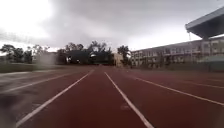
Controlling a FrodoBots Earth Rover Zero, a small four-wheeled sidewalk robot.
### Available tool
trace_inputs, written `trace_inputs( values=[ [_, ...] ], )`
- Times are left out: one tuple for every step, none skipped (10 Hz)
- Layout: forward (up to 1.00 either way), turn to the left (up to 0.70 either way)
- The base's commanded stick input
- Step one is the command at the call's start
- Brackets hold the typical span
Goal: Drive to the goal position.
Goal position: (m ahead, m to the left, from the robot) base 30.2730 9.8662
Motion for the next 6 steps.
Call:
trace_inputs(
  values=[
    [0.45,0.00],
    [0.45,0.00],
    [0.45,0.00],
    [0.45,0.00],
    [0.45,0.00],
    [0.45,0.00]
  ],
)
